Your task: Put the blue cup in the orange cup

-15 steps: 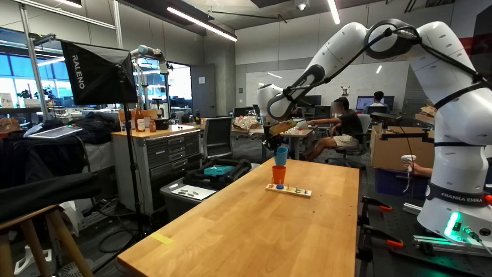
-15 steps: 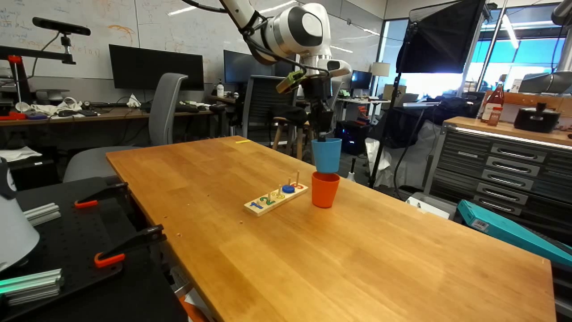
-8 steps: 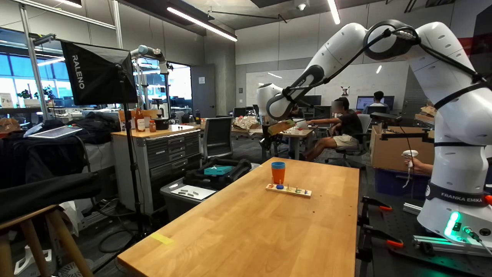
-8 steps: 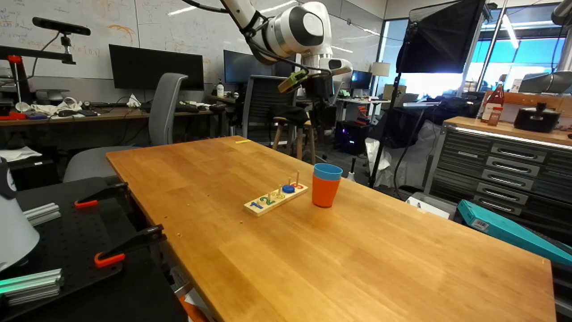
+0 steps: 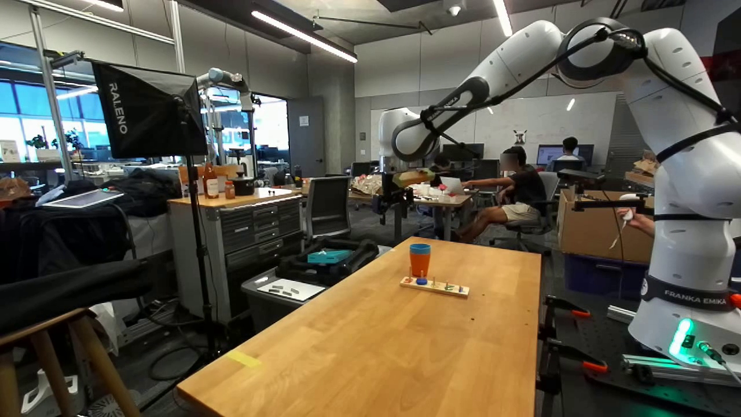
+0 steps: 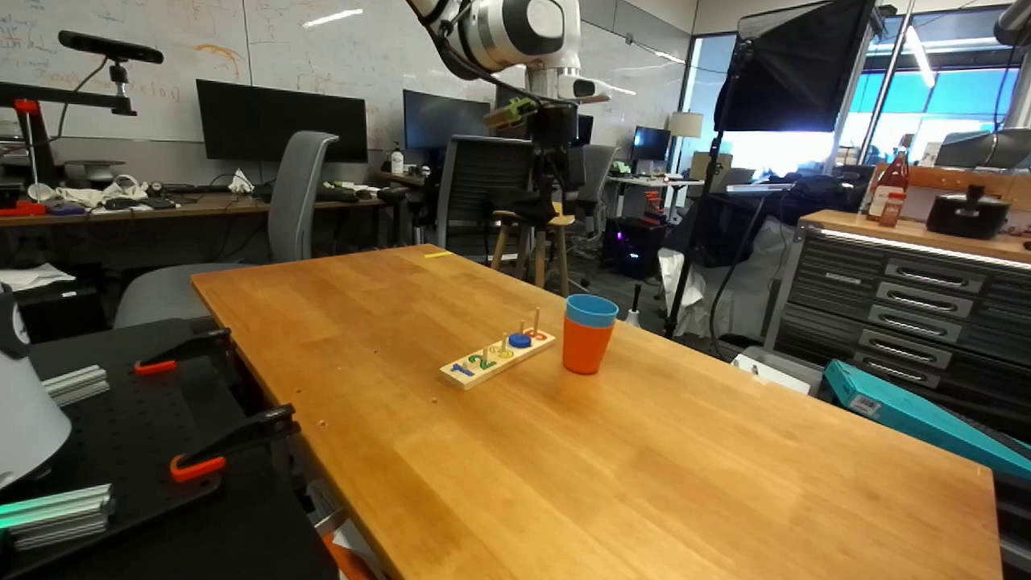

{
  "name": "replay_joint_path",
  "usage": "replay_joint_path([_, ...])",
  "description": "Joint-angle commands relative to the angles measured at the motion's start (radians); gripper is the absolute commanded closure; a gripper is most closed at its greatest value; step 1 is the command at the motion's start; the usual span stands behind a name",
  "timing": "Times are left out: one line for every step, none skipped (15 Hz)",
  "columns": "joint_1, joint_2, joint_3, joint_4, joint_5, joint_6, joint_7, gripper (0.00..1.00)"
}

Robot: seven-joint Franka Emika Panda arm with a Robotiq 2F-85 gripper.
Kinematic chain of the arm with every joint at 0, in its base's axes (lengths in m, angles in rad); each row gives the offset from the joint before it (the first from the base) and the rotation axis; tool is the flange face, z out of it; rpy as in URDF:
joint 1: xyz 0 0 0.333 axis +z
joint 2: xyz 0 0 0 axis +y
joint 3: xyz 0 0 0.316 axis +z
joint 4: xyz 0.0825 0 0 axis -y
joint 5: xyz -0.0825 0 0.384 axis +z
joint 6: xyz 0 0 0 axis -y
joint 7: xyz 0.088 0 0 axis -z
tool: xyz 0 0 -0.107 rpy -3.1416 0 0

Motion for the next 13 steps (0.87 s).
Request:
replay_joint_path([-0.015,-0.078,0.067,0.038,0.109,-0.101,-0.13,0.0])
replay_joint_path([-0.018,-0.088,0.081,0.059,0.135,-0.133,-0.158,0.0])
replay_joint_path([-0.017,-0.098,0.088,0.078,0.148,-0.162,-0.177,0.0])
replay_joint_path([-0.016,-0.111,0.094,0.094,0.159,-0.191,-0.198,0.0])
replay_joint_path([-0.017,-0.12,0.099,0.11,0.169,-0.22,-0.219,0.0])
replay_joint_path([-0.017,-0.128,0.102,0.125,0.175,-0.245,-0.234,0.0])
replay_joint_path([-0.018,-0.133,0.104,0.142,0.183,-0.277,-0.244,0.0])
replay_joint_path([-0.019,-0.134,0.104,0.153,0.188,-0.311,-0.255,0.0])
replay_joint_path([-0.016,-0.138,0.1,0.164,0.181,-0.347,-0.254,0.0])
replay_joint_path([-0.004,-0.133,0.092,0.127,0.155,-0.278,-0.218,0.0])
replay_joint_path([-0.005,-0.135,0.093,0.136,0.156,-0.301,-0.224,0.0])
replay_joint_path([-0.005,-0.135,0.093,0.141,0.156,-0.31,-0.227,0.0])
replay_joint_path([-0.005,-0.135,0.093,0.142,0.156,-0.314,-0.229,0.0])
